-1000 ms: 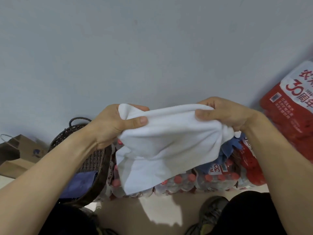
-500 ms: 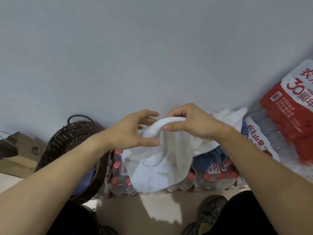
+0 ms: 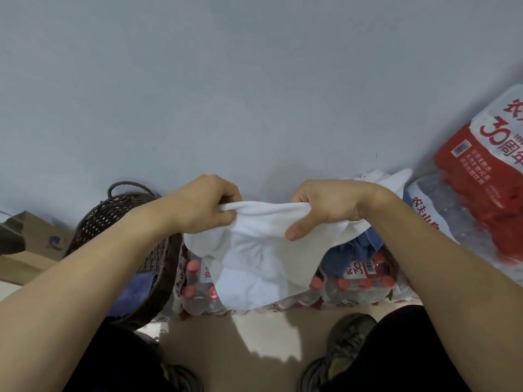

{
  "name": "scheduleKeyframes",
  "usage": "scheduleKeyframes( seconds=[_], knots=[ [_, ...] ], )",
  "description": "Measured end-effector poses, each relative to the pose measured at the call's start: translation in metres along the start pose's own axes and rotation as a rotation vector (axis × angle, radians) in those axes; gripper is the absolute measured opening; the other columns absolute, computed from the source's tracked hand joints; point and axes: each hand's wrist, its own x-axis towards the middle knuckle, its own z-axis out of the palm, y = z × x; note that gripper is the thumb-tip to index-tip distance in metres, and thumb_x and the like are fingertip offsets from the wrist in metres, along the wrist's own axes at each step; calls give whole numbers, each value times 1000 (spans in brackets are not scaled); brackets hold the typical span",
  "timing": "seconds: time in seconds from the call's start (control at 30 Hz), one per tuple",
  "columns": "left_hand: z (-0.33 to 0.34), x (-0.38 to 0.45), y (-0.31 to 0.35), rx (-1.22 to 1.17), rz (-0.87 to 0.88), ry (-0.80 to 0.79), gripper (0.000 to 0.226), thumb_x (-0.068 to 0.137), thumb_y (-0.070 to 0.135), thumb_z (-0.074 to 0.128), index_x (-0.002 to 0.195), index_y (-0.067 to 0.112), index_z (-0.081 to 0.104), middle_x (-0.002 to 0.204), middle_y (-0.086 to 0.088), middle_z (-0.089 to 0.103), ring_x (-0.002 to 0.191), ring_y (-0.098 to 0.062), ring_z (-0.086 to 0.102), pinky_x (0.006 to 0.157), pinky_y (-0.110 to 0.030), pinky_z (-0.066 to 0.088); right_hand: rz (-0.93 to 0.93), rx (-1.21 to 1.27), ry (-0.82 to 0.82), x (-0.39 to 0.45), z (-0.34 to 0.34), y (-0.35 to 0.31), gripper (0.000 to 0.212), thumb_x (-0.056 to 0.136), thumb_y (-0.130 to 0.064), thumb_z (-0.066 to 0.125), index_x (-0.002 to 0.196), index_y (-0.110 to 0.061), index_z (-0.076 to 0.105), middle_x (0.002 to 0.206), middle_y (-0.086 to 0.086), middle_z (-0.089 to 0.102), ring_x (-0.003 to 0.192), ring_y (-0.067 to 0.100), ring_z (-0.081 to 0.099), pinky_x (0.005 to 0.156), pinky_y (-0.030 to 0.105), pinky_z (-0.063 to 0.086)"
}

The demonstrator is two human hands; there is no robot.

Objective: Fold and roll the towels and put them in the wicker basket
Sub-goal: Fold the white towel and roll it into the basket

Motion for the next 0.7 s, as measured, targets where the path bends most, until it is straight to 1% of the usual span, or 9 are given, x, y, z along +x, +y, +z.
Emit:
scheduleKeyframes(
  seconds=[0.1,0.17,0.23,0.3,0.4,0.47,0.53,0.63,0.7],
  knots=[
    [6,4,-11,73,-35,-126,22,87,24,66,67,23,58,60,8,56,60,-14,51,51,-20,36,77,-51,-66,-3,-5,8,24,70,-36,87,84,-19,77,88,1,78,82,20,75,71,32,59],
    [10,7,-17,-101,-48,-165,32,88,34,70,63,15,60,55,7,51,54,-11,46,51,-21,36,89,-25,50,2,-3,15,20,73,-37,85,84,-22,78,87,-2,77,81,17,75,67,29,58],
    [16,11,-21,-272,-57,-144,34,85,42,72,63,17,65,54,9,50,51,-6,45,51,-18,37,111,-77,243,9,1,23,18,77,-40,81,84,-24,75,87,-4,76,82,16,73,67,31,57],
    [26,15,-22,-339,-48,-106,33,84,41,72,57,26,62,52,14,48,50,-2,43,50,-14,35,121,-196,300,19,9,30,31,75,-45,81,95,-24,70,95,-4,73,89,18,70,76,36,57],
    [42,24,-19,-346,-12,-76,28,83,41,73,64,24,63,54,14,52,51,-1,45,51,-13,36,0,-157,314,42,31,25,54,67,-45,86,111,-30,59,106,-14,65,95,6,64,80,27,54],
    [49,33,-16,-383,-17,-10,25,76,47,76,67,26,66,55,15,57,50,0,48,49,-12,37,-66,-85,328,62,41,22,38,72,-39,84,102,-26,64,93,-12,68,84,7,66,71,25,53],
    [56,42,-19,-398,-58,107,31,68,53,78,72,25,66,61,12,63,53,1,52,51,-15,40,-57,-162,383,78,40,26,19,80,-38,77,80,-23,65,74,-9,64,67,10,61,59,23,45],
    [80,44,-35,-281,-248,320,40,73,45,82,89,17,58,82,2,63,70,-13,57,61,-30,45,34,-246,508,87,29,47,30,86,-38,70,66,-23,56,66,-5,56,61,12,53,53,27,36],
    [101,33,-51,-152,-450,308,45,77,42,79,102,14,53,95,-2,61,81,-18,56,68,-30,42,112,-239,587,90,23,64,34,88,-40,67,70,-13,58,70,2,58,65,19,56,56,30,40]
  ],
)
